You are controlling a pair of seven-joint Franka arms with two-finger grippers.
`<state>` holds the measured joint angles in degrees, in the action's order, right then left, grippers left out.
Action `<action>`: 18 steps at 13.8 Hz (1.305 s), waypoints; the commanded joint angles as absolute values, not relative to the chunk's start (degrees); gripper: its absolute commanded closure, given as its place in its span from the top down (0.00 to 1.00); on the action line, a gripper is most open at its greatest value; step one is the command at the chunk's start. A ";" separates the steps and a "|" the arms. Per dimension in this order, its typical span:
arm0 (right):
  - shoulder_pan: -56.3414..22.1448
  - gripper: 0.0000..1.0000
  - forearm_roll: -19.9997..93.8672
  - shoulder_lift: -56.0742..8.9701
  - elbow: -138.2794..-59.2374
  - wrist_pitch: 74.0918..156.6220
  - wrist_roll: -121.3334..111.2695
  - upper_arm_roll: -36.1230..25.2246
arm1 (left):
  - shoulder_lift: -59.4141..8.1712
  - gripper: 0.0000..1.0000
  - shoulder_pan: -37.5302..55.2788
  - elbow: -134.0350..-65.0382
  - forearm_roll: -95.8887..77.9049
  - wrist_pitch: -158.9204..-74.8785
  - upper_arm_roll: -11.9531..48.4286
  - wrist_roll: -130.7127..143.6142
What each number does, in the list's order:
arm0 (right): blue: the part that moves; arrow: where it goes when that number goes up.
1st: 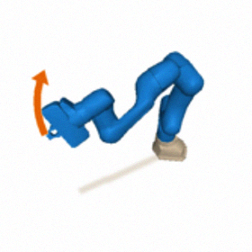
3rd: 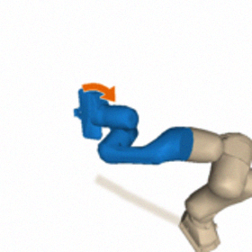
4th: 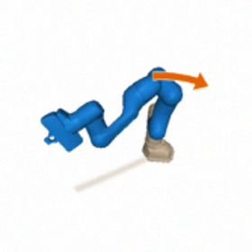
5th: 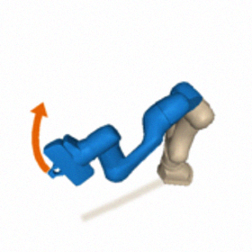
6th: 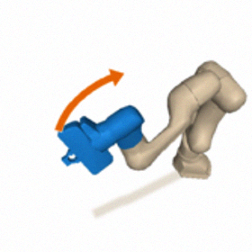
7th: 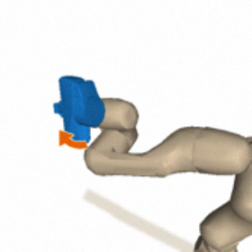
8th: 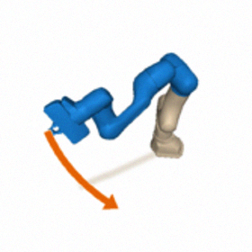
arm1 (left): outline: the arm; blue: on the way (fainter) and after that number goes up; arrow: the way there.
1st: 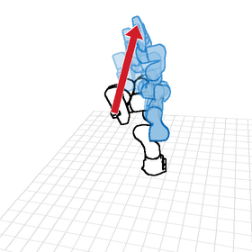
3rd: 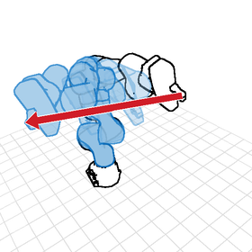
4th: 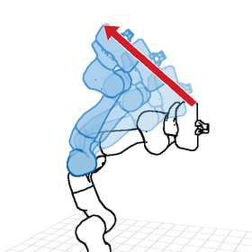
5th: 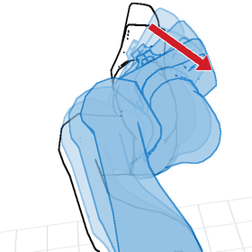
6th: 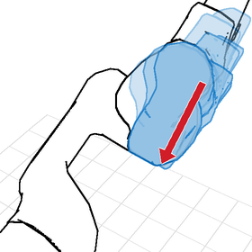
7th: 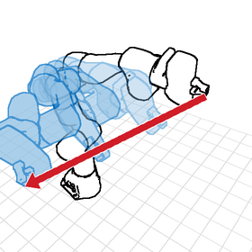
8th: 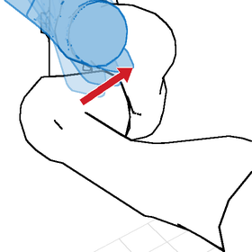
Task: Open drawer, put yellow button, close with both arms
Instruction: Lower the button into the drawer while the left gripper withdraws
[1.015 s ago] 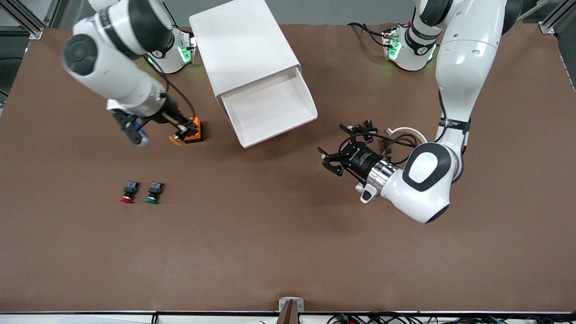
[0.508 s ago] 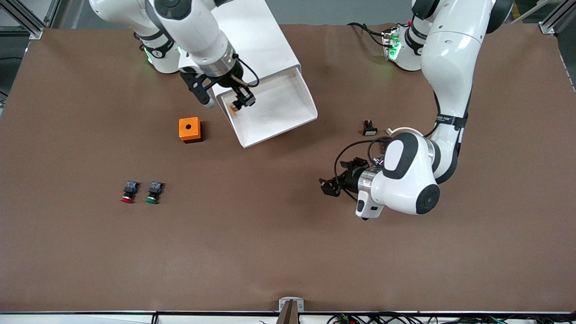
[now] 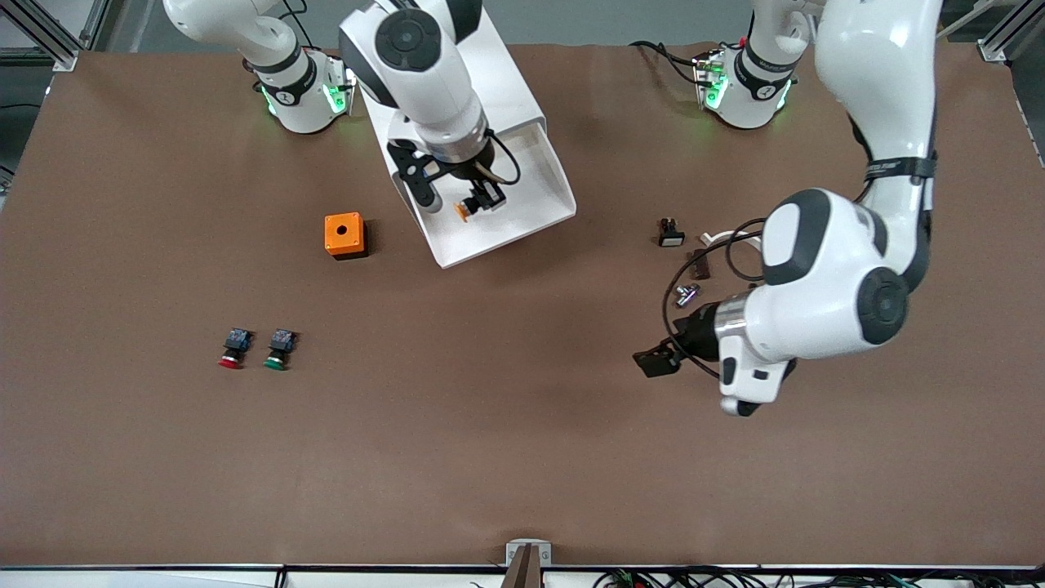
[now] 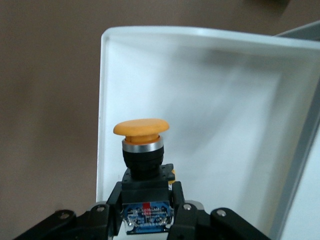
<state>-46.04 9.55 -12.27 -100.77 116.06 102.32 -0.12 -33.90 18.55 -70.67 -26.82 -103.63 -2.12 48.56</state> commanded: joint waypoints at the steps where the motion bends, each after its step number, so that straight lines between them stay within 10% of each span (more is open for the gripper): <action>1: -47.98 0.00 7.30 -15.46 -96.95 115.92 106.25 -0.88 | -32.61 1.00 18.28 -72.60 -27.51 -103.80 -2.20 48.69; 13: -49.92 0.02 6.15 -19.16 -97.03 116.54 111.80 -0.97 | -31.39 1.00 15.65 -72.60 -22.85 -110.13 -1.23 46.94; 15: -49.57 1.00 6.33 -19.07 -96.77 116.54 111.53 -0.97 | -30.15 1.00 15.38 -72.33 -22.77 -110.83 -1.49 47.20; 18: -49.04 1.00 6.42 -18.99 -92.13 112.79 106.64 -1.14 | -29.79 1.00 15.29 -72.51 -19.26 -110.83 -1.67 46.94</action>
<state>-49.29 6.93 -18.60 -96.40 116.48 109.57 -0.83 -30.52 15.39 -71.93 -21.46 -110.85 -1.86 46.91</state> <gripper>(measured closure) 0.216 0.000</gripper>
